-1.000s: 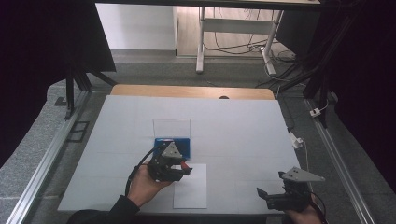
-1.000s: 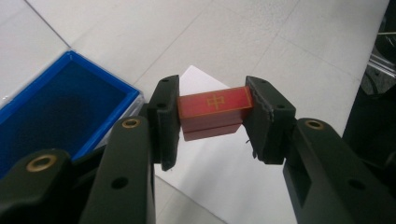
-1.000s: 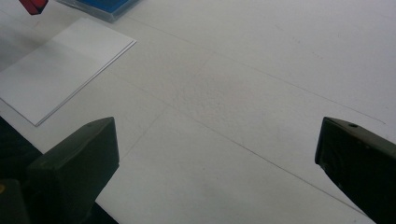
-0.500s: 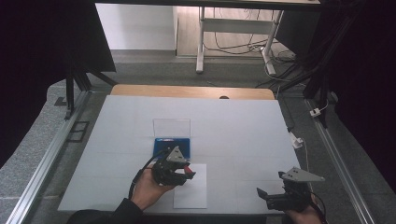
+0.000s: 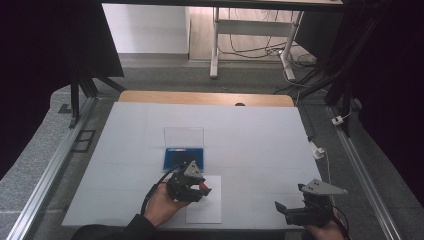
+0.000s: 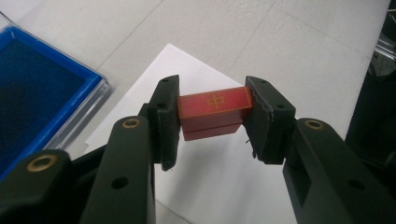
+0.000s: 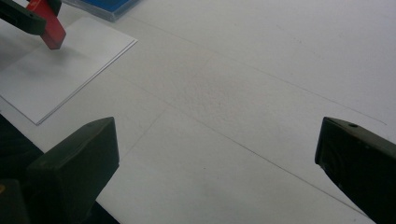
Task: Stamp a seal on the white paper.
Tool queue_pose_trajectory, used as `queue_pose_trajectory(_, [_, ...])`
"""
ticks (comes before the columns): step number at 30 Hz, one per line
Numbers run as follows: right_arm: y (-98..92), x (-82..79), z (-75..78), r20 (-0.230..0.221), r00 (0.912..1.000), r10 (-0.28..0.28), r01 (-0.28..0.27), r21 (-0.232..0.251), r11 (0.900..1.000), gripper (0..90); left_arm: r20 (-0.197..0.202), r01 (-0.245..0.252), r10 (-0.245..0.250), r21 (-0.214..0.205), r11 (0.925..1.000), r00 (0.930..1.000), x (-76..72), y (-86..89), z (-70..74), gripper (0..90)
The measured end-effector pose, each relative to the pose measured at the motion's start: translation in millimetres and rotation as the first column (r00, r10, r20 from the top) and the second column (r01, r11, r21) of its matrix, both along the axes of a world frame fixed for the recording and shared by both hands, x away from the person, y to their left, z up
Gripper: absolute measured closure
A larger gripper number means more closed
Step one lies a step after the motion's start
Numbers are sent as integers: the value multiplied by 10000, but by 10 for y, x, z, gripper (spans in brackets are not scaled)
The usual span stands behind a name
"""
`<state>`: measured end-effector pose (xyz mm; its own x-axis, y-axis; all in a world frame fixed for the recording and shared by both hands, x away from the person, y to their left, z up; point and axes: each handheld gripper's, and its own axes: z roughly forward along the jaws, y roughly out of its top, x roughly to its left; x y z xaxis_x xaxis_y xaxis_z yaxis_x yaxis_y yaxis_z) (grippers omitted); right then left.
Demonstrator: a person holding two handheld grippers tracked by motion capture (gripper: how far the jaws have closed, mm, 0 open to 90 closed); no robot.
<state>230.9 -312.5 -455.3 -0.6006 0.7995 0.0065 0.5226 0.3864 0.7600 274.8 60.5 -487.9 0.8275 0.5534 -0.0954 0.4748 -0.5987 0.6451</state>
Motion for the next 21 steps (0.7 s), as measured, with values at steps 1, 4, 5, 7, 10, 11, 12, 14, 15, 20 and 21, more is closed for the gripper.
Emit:
queue_pose_trajectory(1, [0,0,0,-1,10000,0,0,2,10000,0,-30,18,-18,20,10000,10000,1,-7,-11,578])
queue_pose_trajectory(4, [0,0,0,-3,10000,3,-3,1,10000,0,-56,61,-60,115,9999,10000,1,-32,-46,579])
queue_pose_trajectory(5, [0,0,-1,-5,10000,13,-13,14,10000,0,-65,75,-74,154,9999,10000,0,-41,-56,579])
queue_pose_trajectory(7, [0,0,0,-13,10000,7,-6,7,10000,0,-63,89,-87,186,9998,9999,-2,-57,-74,578])
queue_pose_trajectory(10, [0,0,0,-14,10000,6,-6,12,10000,0,-63,69,-67,234,9997,10000,-4,-72,-94,579])
queue_pose_trajectory(11, [-1,0,0,-21,10000,9,-9,13,10000,0,-77,83,-81,250,9997,9999,-2,-76,-101,579])
queue_pose_trajectory(12, [-1,1,0,-19,10000,10,-10,13,10000,0,-87,74,-72,269,9996,9999,-2,-81,-108,578])
queue_pose_trajectory(14, [0,0,0,-23,10000,8,-8,16,10000,0,-97,59,-56,311,9995,9999,0,-86,-125,579])
queue_pose_trajectory(15, [-1,0,0,-21,10000,11,-11,15,10000,0,-125,70,-66,319,9995,9999,3,-87,-131,579])
queue_pose_trajectory(20, [-1,1,0,-24,10000,15,-15,21,10000,0,-71,109,-106,494,9987,9999,-3,-103,-154,579])
queue_pose_trajectory(21, [-1,0,0,-24,10000,15,-15,23,10000,0,-49,104,-102,518,9986,9999,-6,-107,-154,579])
